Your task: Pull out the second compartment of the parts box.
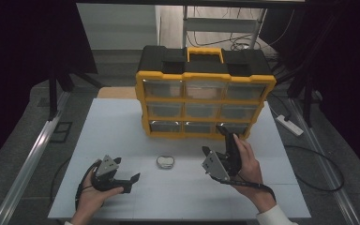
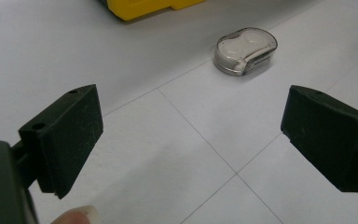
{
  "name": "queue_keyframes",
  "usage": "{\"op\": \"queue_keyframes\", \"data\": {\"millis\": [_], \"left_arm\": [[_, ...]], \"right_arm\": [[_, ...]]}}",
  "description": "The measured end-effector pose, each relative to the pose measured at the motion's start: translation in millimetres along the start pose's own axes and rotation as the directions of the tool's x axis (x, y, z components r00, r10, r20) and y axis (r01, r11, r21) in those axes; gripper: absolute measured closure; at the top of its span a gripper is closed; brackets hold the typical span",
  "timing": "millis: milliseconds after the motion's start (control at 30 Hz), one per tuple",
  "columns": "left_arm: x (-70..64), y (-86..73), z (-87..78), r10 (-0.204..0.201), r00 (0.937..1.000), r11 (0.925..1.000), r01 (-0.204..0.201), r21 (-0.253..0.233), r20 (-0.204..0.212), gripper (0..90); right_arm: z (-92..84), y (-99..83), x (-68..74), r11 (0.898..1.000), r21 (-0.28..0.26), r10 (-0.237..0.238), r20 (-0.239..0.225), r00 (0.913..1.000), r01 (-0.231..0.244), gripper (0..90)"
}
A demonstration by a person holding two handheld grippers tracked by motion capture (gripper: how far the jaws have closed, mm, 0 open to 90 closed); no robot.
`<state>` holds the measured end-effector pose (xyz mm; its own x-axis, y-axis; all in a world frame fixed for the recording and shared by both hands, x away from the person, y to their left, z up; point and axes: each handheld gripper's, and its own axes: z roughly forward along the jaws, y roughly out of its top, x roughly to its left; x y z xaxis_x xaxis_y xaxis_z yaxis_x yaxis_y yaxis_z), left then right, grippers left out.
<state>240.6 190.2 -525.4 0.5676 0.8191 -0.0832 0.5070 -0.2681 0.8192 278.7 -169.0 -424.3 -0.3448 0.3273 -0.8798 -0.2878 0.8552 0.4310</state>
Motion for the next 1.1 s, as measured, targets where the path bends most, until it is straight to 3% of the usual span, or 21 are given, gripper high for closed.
{"op": "queue_keyframes", "data": {"millis": [1100], "left_arm": [[-0.2,0.1,-0.5,0.000,1.0000,1.0000,0.000,0.000,0.002,6.4]], "right_arm": [[5.2,7.7,-27.2,1.000,-0.014,-0.009,0.059,0.9982,0.010,12.7]]}}
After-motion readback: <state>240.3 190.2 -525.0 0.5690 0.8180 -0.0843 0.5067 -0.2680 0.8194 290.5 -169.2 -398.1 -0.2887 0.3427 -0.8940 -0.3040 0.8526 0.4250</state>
